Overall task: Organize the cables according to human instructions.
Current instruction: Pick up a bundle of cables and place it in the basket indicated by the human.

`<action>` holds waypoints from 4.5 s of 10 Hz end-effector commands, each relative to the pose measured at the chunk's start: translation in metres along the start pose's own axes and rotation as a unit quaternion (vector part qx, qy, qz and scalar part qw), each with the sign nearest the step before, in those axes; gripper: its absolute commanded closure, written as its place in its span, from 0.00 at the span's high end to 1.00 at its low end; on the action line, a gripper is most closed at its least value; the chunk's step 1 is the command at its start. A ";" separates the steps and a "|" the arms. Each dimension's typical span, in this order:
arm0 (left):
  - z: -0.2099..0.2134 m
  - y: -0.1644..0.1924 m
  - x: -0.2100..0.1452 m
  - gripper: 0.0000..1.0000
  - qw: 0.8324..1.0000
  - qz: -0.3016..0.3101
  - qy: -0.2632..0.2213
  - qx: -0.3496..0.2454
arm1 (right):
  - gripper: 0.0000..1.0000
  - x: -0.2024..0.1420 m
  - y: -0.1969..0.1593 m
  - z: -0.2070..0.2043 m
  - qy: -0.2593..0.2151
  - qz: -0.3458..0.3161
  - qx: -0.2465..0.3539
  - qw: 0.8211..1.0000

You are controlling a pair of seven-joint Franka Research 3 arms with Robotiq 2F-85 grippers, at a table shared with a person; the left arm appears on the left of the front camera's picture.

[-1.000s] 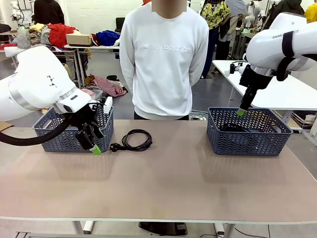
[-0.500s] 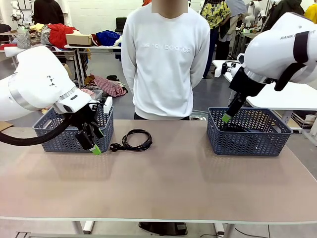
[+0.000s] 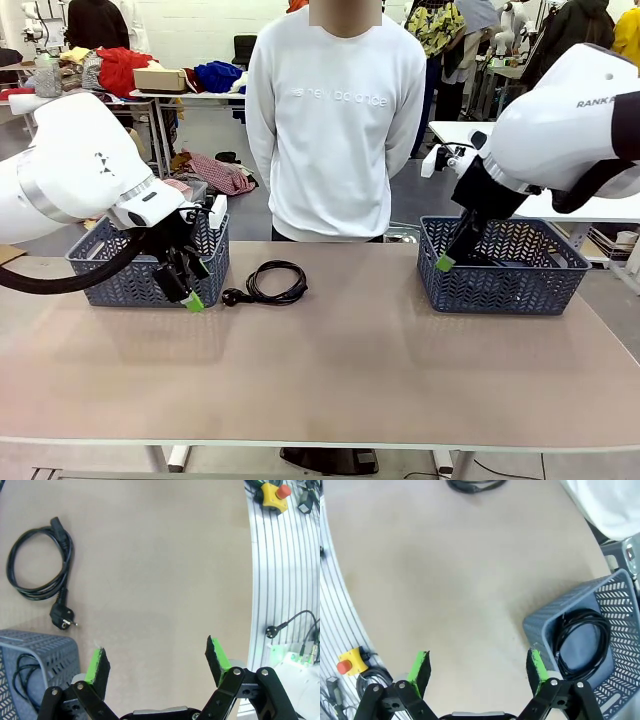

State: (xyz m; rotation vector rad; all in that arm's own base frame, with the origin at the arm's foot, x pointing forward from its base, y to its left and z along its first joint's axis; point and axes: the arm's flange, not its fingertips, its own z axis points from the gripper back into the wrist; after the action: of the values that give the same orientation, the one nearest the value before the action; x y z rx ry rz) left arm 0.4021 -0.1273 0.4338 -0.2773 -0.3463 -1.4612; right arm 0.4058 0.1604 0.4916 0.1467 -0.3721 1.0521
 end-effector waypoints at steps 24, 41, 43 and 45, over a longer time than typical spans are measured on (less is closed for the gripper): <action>0.000 0.000 0.000 1.00 1.000 0.000 0.000 0.000 | 1.00 0.002 0.010 -0.001 -0.005 0.006 0.006 1.000; -0.101 0.078 0.110 1.00 0.982 -0.084 0.165 0.024 | 1.00 0.002 0.010 -0.001 -0.005 0.006 0.006 1.000; -0.101 0.078 0.110 1.00 0.982 -0.084 0.165 0.024 | 1.00 0.002 0.010 -0.001 -0.005 0.006 0.006 1.000; -0.105 0.081 0.114 1.00 0.983 -0.085 0.164 0.023 | 1.00 0.002 0.010 -0.001 -0.005 0.006 0.006 1.000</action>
State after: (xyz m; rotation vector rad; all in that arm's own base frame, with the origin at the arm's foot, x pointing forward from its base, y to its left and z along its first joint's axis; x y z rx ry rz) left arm 0.4980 -0.2655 0.3844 0.0332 -0.1374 -1.6352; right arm 0.3986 0.1670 0.4904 0.1653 -0.3747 1.0664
